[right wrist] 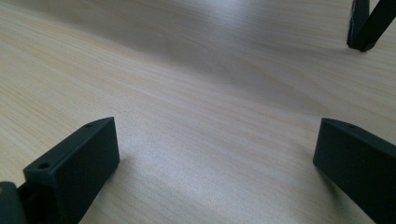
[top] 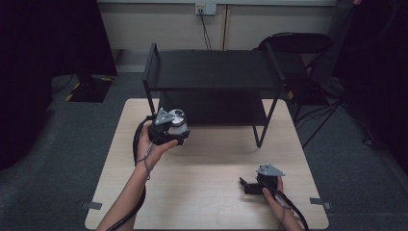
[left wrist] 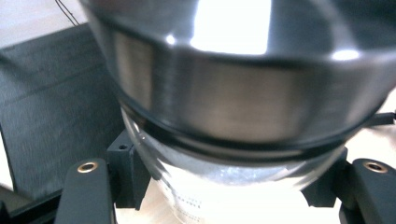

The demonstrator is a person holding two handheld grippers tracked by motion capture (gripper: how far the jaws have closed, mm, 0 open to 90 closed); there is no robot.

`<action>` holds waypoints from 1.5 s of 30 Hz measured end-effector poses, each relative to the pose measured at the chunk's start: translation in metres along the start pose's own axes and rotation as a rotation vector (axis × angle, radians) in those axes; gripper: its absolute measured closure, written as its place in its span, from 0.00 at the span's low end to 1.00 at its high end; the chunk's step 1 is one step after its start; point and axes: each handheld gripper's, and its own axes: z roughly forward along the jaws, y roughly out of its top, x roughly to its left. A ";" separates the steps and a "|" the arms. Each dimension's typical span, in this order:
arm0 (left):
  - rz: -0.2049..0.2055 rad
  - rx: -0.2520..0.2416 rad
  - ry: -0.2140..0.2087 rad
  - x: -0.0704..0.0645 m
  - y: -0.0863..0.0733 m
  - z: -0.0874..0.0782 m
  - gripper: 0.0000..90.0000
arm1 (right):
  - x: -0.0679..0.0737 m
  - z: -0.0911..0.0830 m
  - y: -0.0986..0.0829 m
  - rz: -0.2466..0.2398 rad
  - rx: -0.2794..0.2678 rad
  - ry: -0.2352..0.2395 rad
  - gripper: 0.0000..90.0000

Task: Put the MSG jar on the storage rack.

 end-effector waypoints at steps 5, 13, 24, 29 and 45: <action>-0.009 0.004 0.016 0.004 0.011 0.014 0.35 | 0.000 0.000 0.000 0.000 0.000 0.000 0.00; -0.021 0.014 0.047 0.008 0.022 0.030 0.35 | 0.000 0.000 0.000 0.000 0.000 0.001 0.00; -0.040 0.001 0.073 0.008 0.028 0.050 0.35 | 0.000 0.000 0.000 -0.001 0.000 0.001 0.00; -0.050 -0.022 0.077 0.009 0.027 0.057 0.35 | 0.000 0.000 0.000 0.000 0.000 0.001 0.00; -0.071 -0.045 0.097 0.009 0.026 0.066 0.35 | 0.000 0.000 0.000 0.000 0.000 0.001 0.00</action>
